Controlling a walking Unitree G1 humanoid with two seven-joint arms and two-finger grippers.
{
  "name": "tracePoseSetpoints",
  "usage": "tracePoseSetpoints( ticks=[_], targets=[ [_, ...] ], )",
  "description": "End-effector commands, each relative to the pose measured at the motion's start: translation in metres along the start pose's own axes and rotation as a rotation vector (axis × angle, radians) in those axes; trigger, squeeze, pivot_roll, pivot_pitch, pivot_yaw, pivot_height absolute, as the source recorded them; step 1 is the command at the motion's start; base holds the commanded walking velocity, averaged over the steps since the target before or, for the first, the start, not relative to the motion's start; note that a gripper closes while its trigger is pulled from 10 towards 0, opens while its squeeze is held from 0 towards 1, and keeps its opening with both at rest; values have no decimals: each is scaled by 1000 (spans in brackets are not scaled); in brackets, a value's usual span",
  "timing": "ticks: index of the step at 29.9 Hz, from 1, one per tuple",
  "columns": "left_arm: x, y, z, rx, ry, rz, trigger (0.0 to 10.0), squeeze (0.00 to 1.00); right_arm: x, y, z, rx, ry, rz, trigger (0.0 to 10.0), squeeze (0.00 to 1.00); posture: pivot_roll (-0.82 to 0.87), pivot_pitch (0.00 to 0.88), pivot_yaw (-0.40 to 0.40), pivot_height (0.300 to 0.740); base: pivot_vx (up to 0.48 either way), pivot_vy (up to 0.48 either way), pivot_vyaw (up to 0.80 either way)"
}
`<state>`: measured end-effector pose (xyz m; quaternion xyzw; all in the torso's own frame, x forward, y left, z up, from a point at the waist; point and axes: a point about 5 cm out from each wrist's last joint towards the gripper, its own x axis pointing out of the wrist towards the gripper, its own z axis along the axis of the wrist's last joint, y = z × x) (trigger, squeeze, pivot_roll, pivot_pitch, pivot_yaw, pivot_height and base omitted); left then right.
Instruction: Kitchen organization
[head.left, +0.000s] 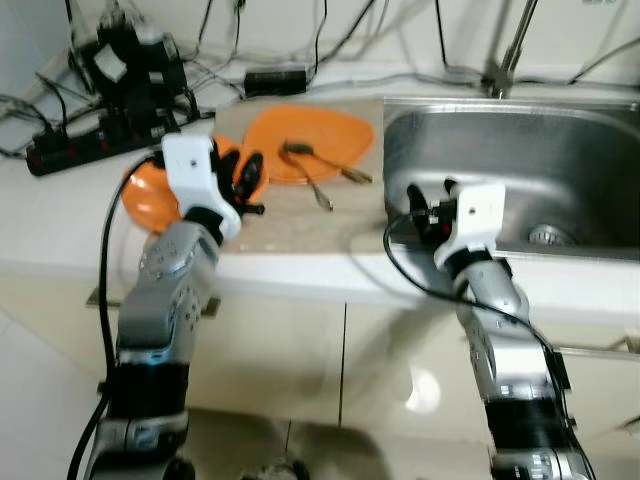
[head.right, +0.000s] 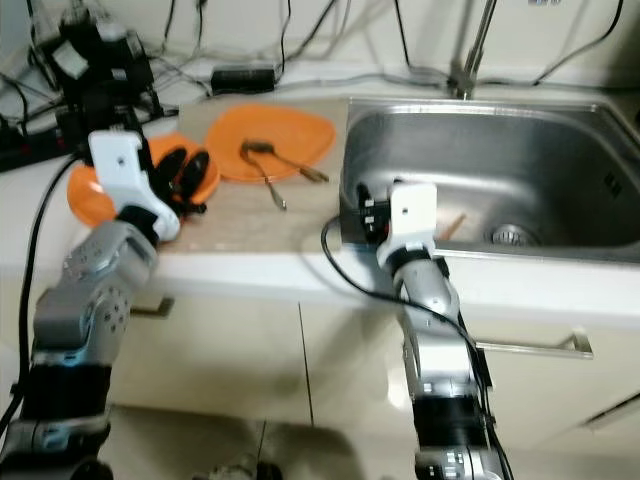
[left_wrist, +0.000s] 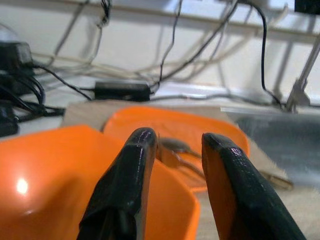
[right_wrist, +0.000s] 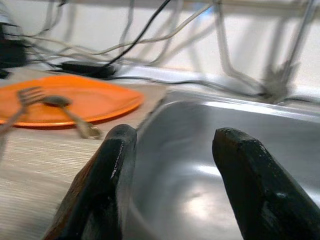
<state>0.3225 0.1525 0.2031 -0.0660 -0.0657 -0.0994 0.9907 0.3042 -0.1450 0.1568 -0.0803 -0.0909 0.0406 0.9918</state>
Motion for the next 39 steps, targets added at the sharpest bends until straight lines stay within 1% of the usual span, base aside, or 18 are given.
tracePoseSetpoints(
  ticks=[1,5,9,12,15,17,18,22,23,26,28,29,30,31,32,34,35,39],
  targets=[
    [-2,1,7,15,-22,29,10000,0,0,-2,10,-34,-38,-37,10000,0,-40,0,106,740,0,0,0],
    [-2,-5,22,36,-71,54,10000,0,-5,-3,18,-68,-70,-96,10000,0,-46,0,110,740,0,0,0],
    [1,-2,32,57,-98,79,10000,0,-6,-1,20,-78,-71,-109,10000,0,-44,0,111,740,0,0,0],
    [2,3,30,83,-78,88,10000,0,-6,2,19,-76,-65,-110,10000,0,-41,0,110,740,0,0,0],
    [2,8,24,117,-31,95,10000,0,-7,4,18,-75,-57,-105,10000,0,-38,0,111,740,0,0,0],
    [2,8,24,117,-31,95,10000,0,-7,4,18,-75,-57,-105,10000,0,-38,0,111,740,0,0,0],
    [3,13,21,126,0,97,10000,0,-7,7,17,-75,-55,-101,10000,0,-32,0,110,740,0,0,0],
    [4,18,18,118,28,94,10000,0,-7,10,16,-64,-49,-95,10000,0,-30,0,112,740,0,0,0],
    [3,18,15,105,38,86,10000,1000,-7,11,16,-60,-47,-94,10000,0,-27,0,111,740,0,0,0],
    [-1,18,7,103,68,89,10000,1000,-7,13,14,-25,-31,-91,10000,0,-28,0,112,740,0,0,0],
    [-1,18,5,100,74,89,10000,1000,-7,13,14,-17,-26,-91,10000,0,-28,0,112,740,0,0,0],
    [-10,22,-11,94,127,94,10000,1000,-8,15,8,0,7,-82,10000,0,-32,0,113,740,0,0,0],
    [-16,23,-20,90,159,97,10000,1000,-9,16,5,11,26,-75,10000,0,-32,0,112,740,0,0,0],
    [-16,23,-20,90,159,97,10000,1000,-9,16,5,11,26,-75,10000,0,-32,0,112,740,0,0,0],
    [-21,23,-26,88,182,94,10000,1000,-11,16,2,14,39,-70,10000,0,-33,0,110,740,0,0,0],
    [-23,23,-29,90,192,93,10000,1000,-12,17,1,7,42,-64,10000,0,-31,0,110,740,0,0,0],
    [-21,22,-26,86,181,95,10000,0,-12,17,1,5,41,-62,10000,0,-31,0,107,740,0,0,0],
    [-15,22,-18,80,149,93,10000,0,-11,19,3,3,33,-52,10000,0,-31,0,106,740,0,0,0]
  ],
)
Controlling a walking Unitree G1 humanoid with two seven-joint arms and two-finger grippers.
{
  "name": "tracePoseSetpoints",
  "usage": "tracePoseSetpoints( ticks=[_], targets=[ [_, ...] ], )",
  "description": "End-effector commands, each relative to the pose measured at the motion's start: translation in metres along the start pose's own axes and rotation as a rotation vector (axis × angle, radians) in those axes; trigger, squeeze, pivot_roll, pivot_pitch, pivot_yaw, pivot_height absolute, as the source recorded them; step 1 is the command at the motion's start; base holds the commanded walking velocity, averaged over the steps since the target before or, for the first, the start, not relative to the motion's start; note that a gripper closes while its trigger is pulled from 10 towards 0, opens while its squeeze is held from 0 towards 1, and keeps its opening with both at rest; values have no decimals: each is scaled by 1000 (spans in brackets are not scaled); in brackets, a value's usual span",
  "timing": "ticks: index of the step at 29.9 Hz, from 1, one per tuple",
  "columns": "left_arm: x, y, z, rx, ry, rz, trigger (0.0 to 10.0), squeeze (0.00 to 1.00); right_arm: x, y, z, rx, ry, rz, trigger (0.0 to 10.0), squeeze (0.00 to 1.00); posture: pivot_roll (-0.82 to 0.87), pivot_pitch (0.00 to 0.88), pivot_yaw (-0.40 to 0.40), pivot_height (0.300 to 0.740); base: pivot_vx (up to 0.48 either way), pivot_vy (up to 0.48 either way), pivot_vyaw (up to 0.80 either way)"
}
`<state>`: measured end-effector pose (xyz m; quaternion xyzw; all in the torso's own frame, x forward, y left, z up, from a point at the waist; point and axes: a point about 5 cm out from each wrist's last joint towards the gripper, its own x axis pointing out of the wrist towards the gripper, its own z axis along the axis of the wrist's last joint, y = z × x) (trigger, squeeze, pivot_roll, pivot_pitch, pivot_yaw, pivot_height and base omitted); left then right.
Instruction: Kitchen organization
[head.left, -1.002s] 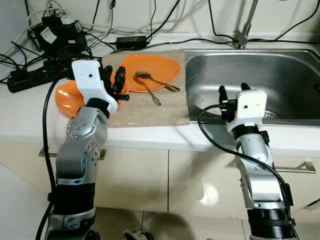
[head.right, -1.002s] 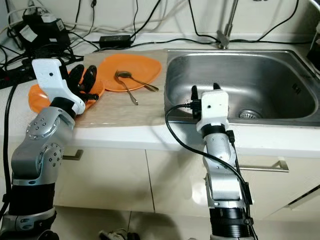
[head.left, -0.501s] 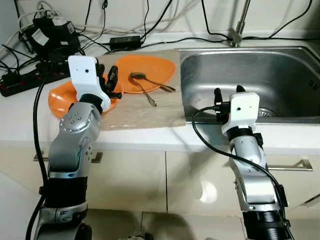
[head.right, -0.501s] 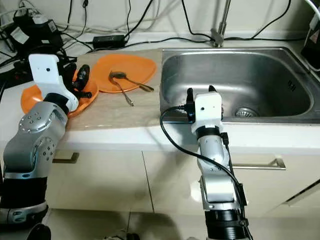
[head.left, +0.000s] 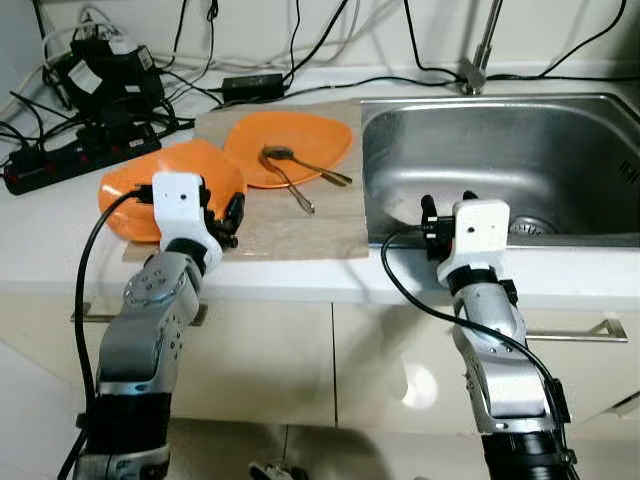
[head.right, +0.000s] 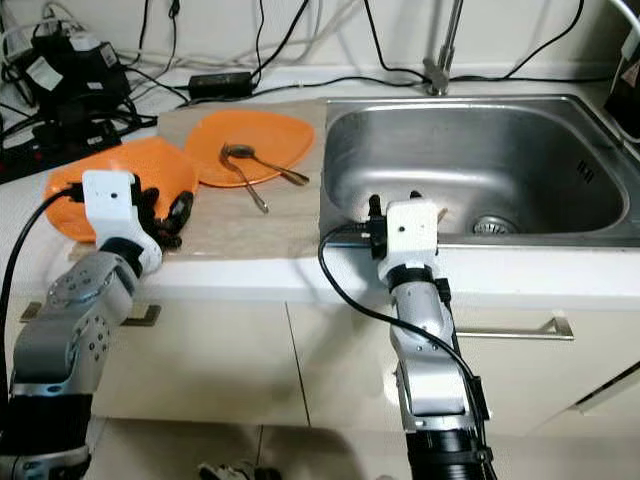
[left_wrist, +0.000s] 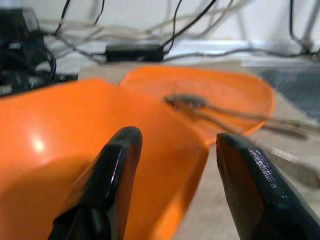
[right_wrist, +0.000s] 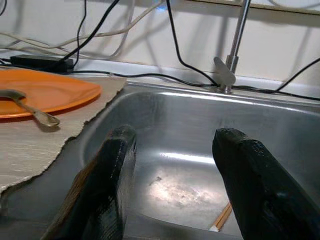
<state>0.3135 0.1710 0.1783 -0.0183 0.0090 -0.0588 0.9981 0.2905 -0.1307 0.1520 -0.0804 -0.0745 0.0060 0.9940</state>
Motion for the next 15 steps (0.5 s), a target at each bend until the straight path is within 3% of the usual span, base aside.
tracePoseSetpoints(
  ticks=[1,7,13,15],
  targets=[
    [1,3,4,-3,-9,10,10000,0,2,4,3,4,-9,17,10000,0,-30,0,106,740,0,0,0],
    [5,8,17,23,-57,23,10000,0,2,4,3,0,-11,21,10000,0,-28,0,107,740,0,0,0],
    [12,24,34,52,-66,54,10000,0,1,6,2,4,-8,28,10000,0,-22,0,105,740,0,0,0],
    [16,48,44,108,-31,116,10000,0,1,6,1,2,-5,32,10000,0,-20,0,104,740,0,0,0]
  ],
)
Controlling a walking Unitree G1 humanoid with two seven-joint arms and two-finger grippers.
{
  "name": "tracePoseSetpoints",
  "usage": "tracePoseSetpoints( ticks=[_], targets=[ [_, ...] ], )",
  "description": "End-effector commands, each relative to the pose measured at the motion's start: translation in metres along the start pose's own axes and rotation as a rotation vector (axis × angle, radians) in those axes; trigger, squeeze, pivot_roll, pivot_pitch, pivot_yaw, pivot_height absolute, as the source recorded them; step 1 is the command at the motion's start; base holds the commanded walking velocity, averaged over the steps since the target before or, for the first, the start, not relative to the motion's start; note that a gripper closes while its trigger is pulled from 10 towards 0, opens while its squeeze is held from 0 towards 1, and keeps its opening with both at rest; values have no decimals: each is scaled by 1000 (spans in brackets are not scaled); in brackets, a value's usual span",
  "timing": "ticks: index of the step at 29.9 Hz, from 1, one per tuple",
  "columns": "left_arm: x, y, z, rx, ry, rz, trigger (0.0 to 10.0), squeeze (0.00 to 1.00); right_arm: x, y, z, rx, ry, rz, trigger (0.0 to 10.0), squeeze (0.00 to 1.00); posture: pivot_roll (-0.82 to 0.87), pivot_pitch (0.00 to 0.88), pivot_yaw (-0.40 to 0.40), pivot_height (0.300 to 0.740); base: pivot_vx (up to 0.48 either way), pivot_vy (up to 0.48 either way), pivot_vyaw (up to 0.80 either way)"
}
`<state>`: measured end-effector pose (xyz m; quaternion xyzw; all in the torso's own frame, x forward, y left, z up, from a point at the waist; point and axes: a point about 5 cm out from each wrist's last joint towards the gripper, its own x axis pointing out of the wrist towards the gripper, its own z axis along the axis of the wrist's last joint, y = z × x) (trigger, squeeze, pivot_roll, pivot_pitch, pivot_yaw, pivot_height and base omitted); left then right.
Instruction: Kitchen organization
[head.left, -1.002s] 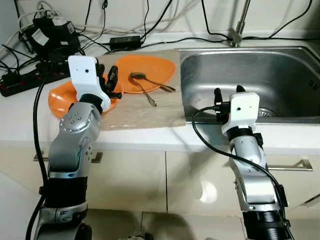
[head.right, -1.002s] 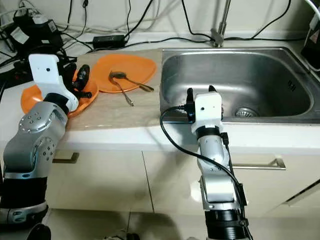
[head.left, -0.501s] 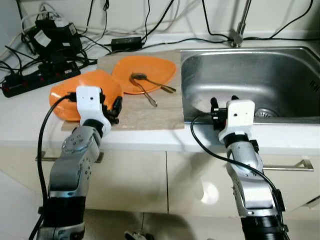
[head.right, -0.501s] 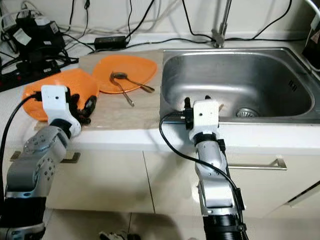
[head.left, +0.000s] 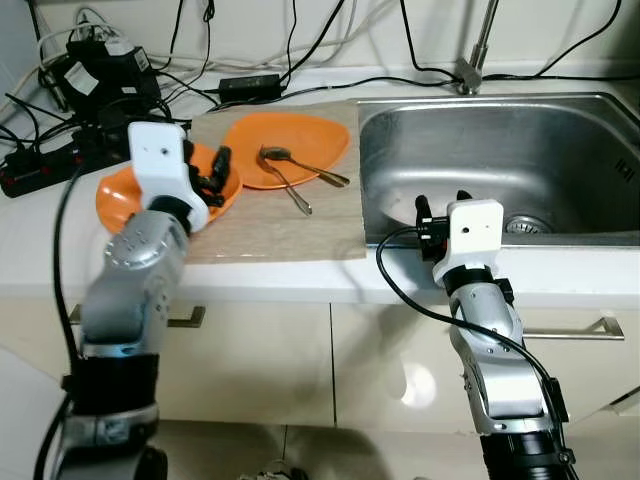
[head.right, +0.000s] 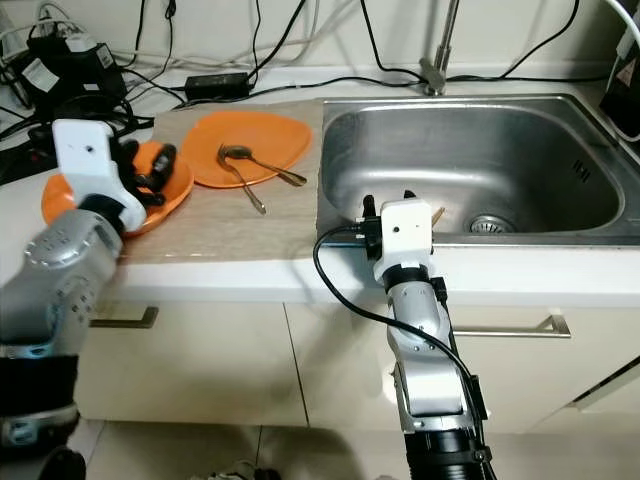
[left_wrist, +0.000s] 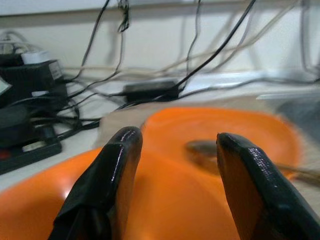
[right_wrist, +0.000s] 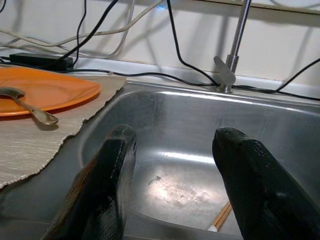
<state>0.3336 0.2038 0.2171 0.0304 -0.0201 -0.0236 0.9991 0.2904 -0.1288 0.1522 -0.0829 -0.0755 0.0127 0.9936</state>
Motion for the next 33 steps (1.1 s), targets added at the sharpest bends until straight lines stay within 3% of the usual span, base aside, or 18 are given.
tracePoseSetpoints(
  ticks=[1,7,11,23,33],
  targets=[
    [3,23,5,19,35,58,10000,0,1,4,0,6,-1,21,10000,0,-18,0,102,740,0,0,0],
    [4,64,9,102,175,106,10000,0,1,5,-1,13,7,38,10000,0,-8,0,94,740,0,0,0],
    [2,80,10,96,245,114,10000,0,2,6,-2,21,13,50,10000,0,1,0,87,740,0,0,0],
    [5,87,6,-58,338,106,10000,0,2,8,-3,26,22,65,10000,0,0,0,90,740,0,0,0],
    [3,95,4,-23,382,130,10000,0,1,9,-5,28,29,70,10000,0,3,0,93,740,0,0,0]
  ],
)
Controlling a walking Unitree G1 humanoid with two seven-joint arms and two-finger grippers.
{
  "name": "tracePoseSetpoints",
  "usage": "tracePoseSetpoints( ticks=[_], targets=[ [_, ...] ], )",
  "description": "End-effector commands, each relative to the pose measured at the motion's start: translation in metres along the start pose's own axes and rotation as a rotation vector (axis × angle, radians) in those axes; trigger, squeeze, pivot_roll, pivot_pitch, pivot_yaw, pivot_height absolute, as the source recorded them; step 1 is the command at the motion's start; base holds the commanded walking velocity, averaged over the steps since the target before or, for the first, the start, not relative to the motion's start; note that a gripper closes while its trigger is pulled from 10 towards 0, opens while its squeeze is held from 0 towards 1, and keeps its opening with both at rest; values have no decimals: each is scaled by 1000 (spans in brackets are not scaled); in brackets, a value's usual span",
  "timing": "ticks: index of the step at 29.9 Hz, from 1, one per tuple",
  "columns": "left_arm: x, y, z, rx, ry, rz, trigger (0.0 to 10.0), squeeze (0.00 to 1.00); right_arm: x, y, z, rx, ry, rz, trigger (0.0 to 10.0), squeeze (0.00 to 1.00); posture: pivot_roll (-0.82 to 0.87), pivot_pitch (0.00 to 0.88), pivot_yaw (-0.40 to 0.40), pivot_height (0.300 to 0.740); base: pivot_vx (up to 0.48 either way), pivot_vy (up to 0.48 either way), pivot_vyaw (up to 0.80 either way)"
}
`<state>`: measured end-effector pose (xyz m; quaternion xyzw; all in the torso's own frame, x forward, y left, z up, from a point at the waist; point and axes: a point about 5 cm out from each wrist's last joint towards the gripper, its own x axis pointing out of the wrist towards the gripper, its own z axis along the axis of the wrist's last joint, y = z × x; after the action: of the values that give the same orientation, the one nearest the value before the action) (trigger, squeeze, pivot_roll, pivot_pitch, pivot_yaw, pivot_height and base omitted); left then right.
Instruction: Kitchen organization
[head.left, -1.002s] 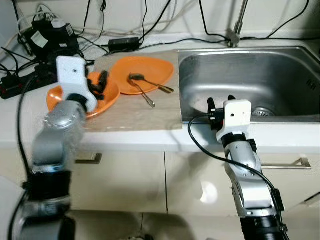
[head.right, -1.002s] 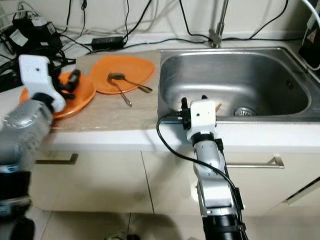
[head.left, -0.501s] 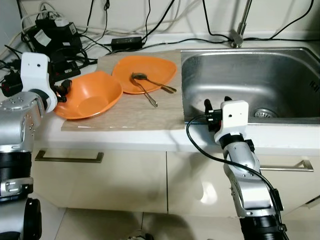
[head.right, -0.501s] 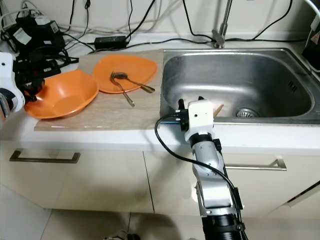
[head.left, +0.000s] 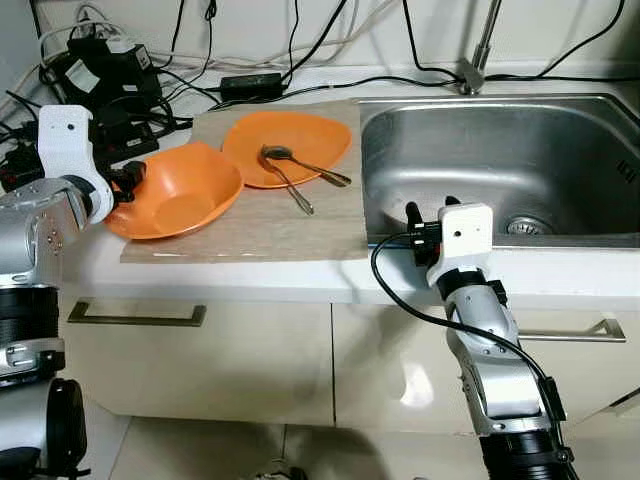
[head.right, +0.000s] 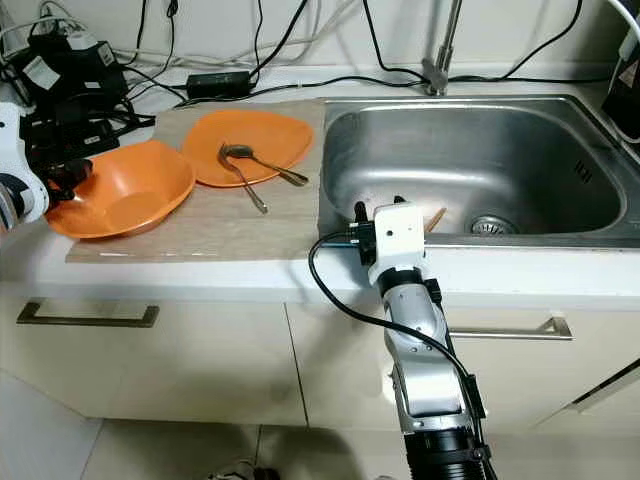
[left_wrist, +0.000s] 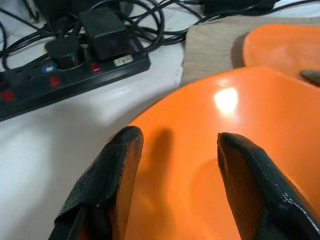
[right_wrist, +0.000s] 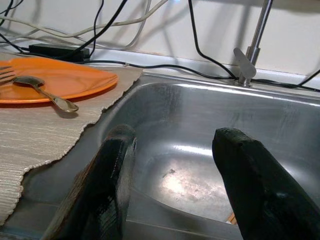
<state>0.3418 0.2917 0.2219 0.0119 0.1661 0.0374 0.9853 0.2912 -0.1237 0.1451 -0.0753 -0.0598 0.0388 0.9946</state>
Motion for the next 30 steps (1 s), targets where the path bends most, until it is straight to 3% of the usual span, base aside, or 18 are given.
tracePoseSetpoints(
  ticks=[1,9,30],
  targets=[
    [-2,6,4,16,4,22,10000,0,1,3,1,8,2,17,10000,0,3,0,93,740,0,0,0],
    [-2,21,3,14,27,62,10000,0,2,3,1,5,0,22,10000,0,6,0,89,740,0,0,0],
    [5,16,-15,-95,126,7,10000,0,2,4,0,6,4,27,10000,0,2,0,90,740,0,0,0]
  ],
)
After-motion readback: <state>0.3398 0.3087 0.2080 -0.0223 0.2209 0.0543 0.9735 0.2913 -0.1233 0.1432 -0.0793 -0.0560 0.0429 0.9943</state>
